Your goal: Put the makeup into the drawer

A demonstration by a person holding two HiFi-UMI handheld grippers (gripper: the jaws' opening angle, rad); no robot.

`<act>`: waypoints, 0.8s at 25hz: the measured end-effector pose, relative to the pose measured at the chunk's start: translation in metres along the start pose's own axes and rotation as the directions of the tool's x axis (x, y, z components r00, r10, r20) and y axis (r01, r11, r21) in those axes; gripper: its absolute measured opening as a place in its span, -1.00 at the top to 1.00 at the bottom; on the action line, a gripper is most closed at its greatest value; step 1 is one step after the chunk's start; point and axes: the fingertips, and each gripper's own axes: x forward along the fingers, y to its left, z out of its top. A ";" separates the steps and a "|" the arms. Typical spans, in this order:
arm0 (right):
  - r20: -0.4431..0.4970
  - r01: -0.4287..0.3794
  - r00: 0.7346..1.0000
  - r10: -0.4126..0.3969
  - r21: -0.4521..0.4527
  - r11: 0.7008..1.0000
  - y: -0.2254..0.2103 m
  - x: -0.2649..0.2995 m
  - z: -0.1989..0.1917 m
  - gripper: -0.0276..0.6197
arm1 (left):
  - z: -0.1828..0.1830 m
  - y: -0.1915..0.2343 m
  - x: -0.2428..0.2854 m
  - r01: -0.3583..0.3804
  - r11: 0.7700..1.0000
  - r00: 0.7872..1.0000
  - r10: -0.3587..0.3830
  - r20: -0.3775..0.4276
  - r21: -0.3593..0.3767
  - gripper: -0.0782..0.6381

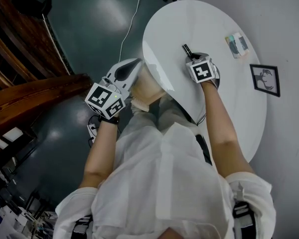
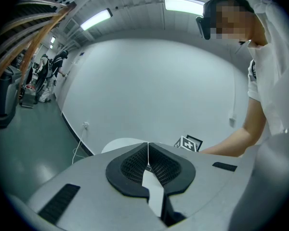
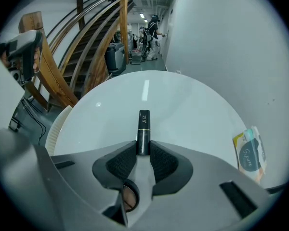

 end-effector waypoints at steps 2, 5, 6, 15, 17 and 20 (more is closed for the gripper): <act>-0.022 -0.003 1.000 0.003 -0.004 1.000 0.001 0.001 -0.003 0.65 | 0.000 0.001 -0.003 -0.005 1.000 1.000 0.005 0.004 -0.003 0.73; -0.090 -0.014 0.996 0.016 0.029 0.999 0.005 0.004 -0.018 0.65 | 0.000 0.001 -0.007 -0.010 1.000 1.000 0.010 0.008 -0.005 0.73; -0.103 -0.012 0.995 0.015 0.031 0.999 0.006 0.004 -0.020 0.65 | 0.000 0.001 -0.010 -0.013 1.000 1.000 0.013 0.011 -0.005 0.73; -0.182 0.038 0.983 -0.035 0.015 0.999 0.006 0.001 -0.026 0.65 | -0.001 0.009 -0.038 -0.049 0.999 0.998 0.049 0.028 -0.010 0.73; -0.176 0.034 0.984 -0.032 0.012 0.999 0.013 0.000 -0.024 0.65 | 0.000 0.011 -0.045 -0.054 0.999 0.998 0.054 0.033 -0.010 0.73; -0.161 0.024 0.987 -0.024 -0.002 1.000 0.028 -0.002 -0.018 0.65 | 0.001 0.015 -0.056 -0.061 0.998 0.997 0.062 0.037 -0.012 0.73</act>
